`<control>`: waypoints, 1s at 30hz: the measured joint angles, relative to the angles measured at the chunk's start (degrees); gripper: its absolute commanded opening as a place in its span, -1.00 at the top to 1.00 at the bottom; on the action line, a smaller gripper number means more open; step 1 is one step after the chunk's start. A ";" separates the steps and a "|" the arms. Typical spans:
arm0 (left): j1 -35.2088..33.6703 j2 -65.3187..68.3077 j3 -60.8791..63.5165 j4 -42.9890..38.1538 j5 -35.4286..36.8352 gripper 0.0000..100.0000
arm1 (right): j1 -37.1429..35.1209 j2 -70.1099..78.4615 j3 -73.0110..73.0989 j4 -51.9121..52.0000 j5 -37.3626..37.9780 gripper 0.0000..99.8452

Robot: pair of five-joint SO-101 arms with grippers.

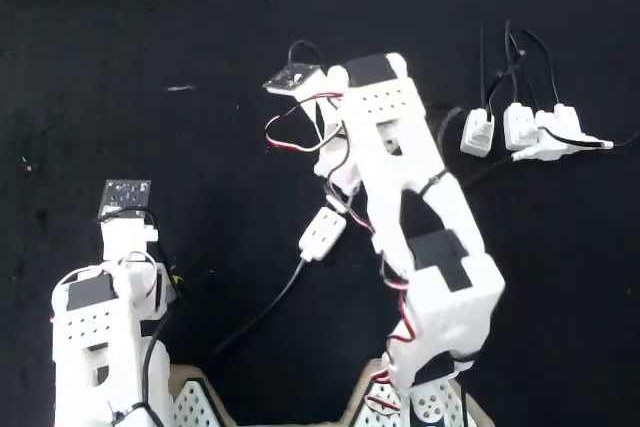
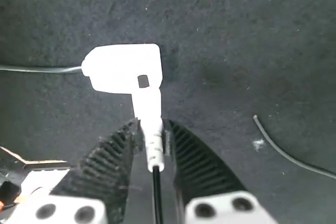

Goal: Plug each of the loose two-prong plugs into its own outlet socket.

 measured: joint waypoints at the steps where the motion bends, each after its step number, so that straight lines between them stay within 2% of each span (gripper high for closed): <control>1: 0.18 -0.09 0.00 0.00 0.00 0.55 | 0.00 0.70 0.00 0.00 -0.26 0.98; 30: 0.18 -0.09 0.09 0.00 0.00 0.55 | -0.44 1.85 0.70 0.00 -0.35 0.98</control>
